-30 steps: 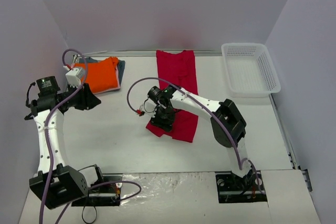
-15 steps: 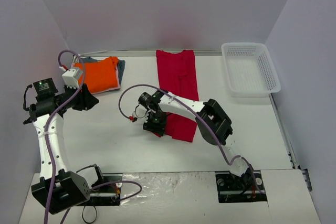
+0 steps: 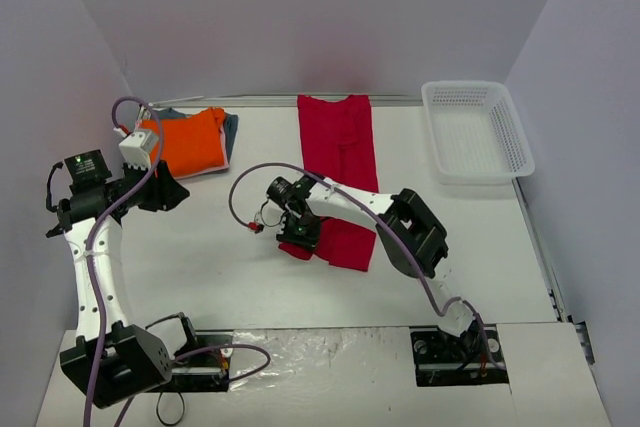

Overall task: Fold and stack the t-shirts
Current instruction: Rotate the tshirt 90 degrees

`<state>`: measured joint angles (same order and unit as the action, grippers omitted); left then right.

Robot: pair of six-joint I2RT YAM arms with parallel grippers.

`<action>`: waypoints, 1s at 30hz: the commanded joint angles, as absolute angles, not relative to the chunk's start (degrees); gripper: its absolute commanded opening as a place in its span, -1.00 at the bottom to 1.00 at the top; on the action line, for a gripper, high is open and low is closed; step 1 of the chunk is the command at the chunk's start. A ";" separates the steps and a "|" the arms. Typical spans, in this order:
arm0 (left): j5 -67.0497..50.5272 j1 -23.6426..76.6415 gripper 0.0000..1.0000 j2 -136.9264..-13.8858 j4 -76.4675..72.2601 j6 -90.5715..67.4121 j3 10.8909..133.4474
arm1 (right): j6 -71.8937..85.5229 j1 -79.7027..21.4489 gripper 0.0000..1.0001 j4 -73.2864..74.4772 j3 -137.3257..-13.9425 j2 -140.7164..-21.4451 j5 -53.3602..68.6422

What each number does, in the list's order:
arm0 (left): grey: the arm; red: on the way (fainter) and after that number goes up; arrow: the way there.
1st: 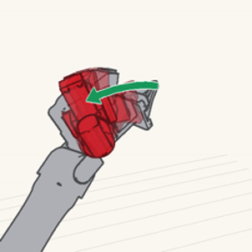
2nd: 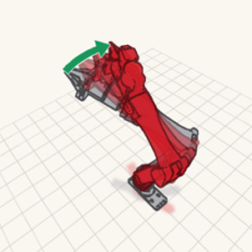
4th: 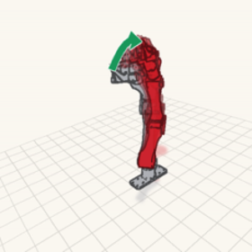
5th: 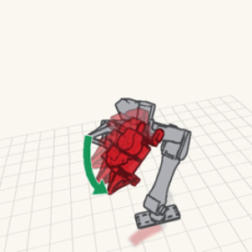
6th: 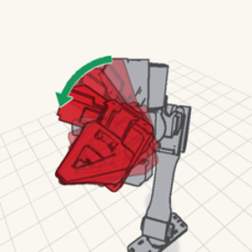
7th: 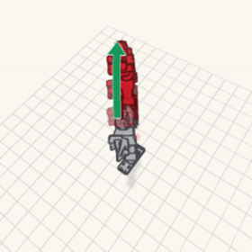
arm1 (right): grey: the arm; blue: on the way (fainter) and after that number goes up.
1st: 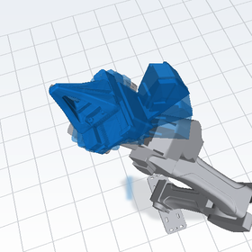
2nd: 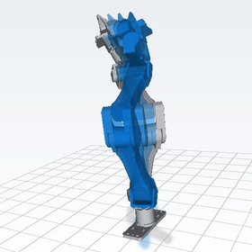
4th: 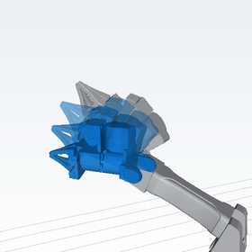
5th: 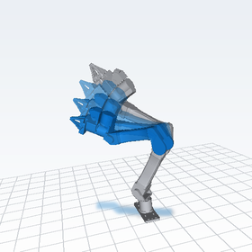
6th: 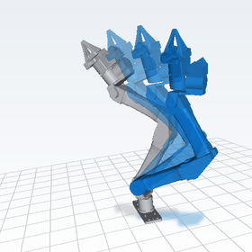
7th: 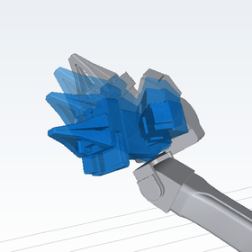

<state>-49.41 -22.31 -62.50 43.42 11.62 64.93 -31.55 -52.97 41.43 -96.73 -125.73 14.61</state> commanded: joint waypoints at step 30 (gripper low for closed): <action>-55.27 -22.76 0.00 -60.38 48.94 19.06 67.41 | -37.88 -53.27 -0.17 55.89 -80.51 -107.95 25.84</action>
